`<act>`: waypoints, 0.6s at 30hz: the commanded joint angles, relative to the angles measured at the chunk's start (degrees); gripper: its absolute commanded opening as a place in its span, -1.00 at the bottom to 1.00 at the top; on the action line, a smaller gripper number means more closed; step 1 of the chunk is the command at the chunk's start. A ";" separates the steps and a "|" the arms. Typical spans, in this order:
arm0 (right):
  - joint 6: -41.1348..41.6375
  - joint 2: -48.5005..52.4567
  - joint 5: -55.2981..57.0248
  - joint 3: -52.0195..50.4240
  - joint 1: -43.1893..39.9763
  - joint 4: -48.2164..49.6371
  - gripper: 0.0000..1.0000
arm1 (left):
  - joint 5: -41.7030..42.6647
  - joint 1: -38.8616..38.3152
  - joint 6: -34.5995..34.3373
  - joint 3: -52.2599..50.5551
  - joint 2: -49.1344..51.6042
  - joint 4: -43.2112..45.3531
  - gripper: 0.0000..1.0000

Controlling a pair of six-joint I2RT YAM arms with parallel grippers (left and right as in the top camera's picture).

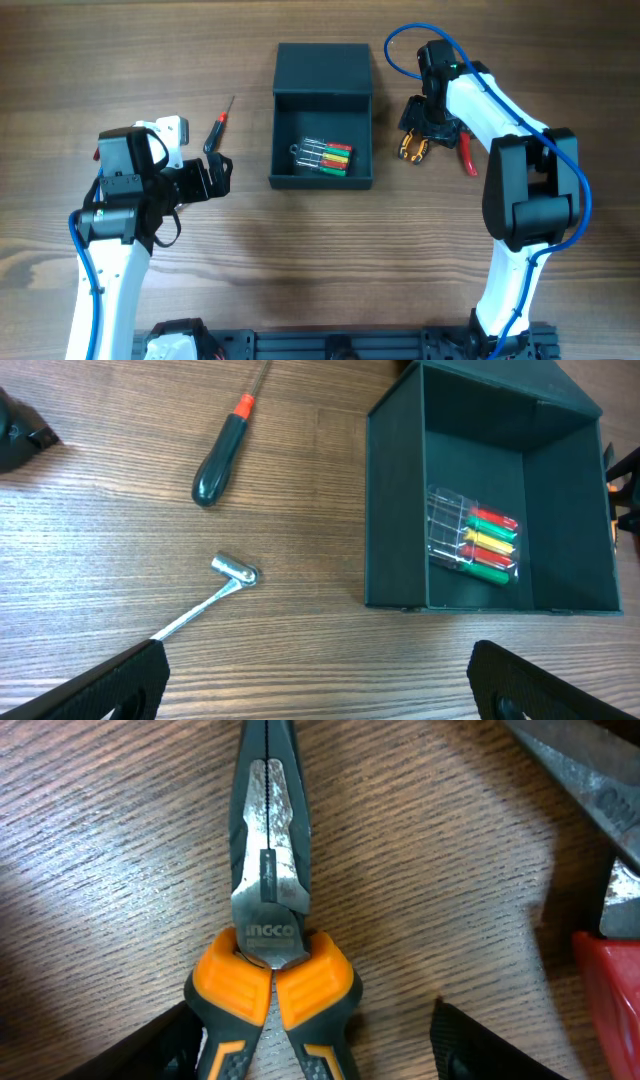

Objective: Pack container
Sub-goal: 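Lower the right gripper and grasp the pliers by the handles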

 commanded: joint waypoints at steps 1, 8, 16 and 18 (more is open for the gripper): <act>-0.44 1.53 -3.52 -1.92 0.02 0.92 0.38 | -0.31 0.15 0.70 0.96 0.11 -0.02 1.00; -0.48 1.53 -3.52 -1.92 0.02 0.92 0.13 | -0.31 0.15 0.70 0.96 0.11 -0.02 0.99; -0.57 1.53 -3.54 -1.92 0.04 0.90 -0.07 | -0.31 0.15 0.70 0.96 0.11 0.00 1.00; -0.57 1.53 -3.52 -1.92 0.04 0.90 -0.11 | -0.31 0.15 0.70 0.96 0.11 0.00 0.99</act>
